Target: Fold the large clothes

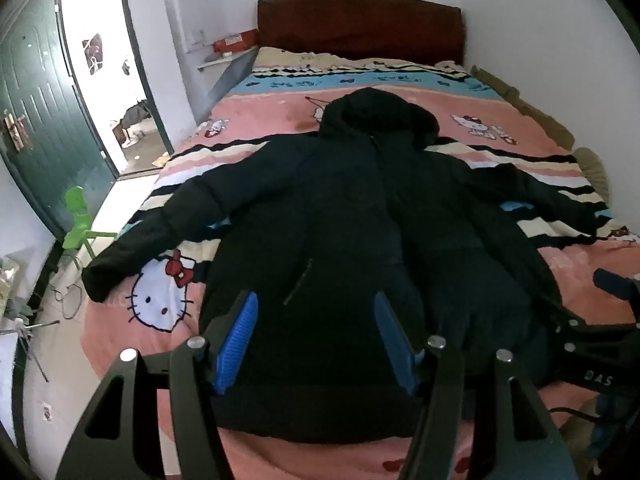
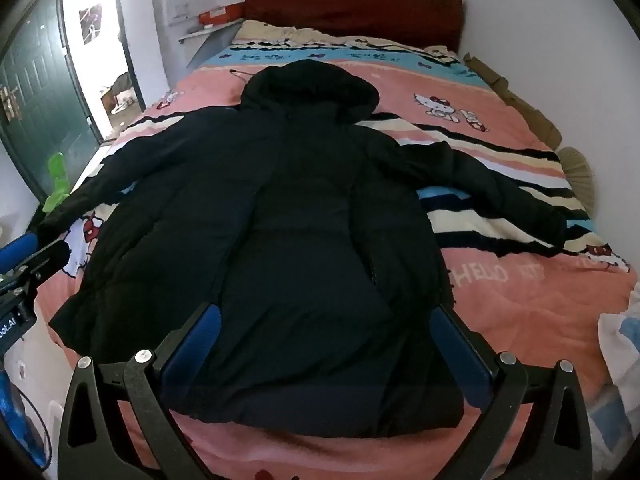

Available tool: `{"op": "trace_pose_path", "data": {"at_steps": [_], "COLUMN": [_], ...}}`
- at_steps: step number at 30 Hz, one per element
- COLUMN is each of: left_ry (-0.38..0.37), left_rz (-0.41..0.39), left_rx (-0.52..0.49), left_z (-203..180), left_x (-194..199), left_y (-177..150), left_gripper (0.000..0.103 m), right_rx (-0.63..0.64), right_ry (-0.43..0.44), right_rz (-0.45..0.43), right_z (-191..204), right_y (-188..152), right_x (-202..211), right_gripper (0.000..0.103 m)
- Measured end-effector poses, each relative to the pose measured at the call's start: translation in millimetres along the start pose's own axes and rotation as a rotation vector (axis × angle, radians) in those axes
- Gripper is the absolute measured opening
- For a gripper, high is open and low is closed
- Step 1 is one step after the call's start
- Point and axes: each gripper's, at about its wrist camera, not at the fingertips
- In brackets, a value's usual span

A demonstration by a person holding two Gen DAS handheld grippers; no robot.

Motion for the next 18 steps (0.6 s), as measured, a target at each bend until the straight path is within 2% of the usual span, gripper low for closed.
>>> {"op": "trace_pose_path", "data": {"at_steps": [18], "left_ry": [0.019], "left_rz": [0.008], "left_rx": [-0.025], "left_z": [-16], "left_x": [-14], "left_y": [6], "left_gripper": [0.059], "right_rx": [0.003], "right_ry": [-0.012], "right_rz": [0.005], "right_z": [-10], "right_y": [6], "right_x": [-21], "right_gripper": [0.102]}}
Point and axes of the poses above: each gripper's, at about its wrist camera, not at the fingertips, and x roughly against the way its jaws point, z to its left, y to its top, and after that the axes turned 8 degrees about y, right-handed
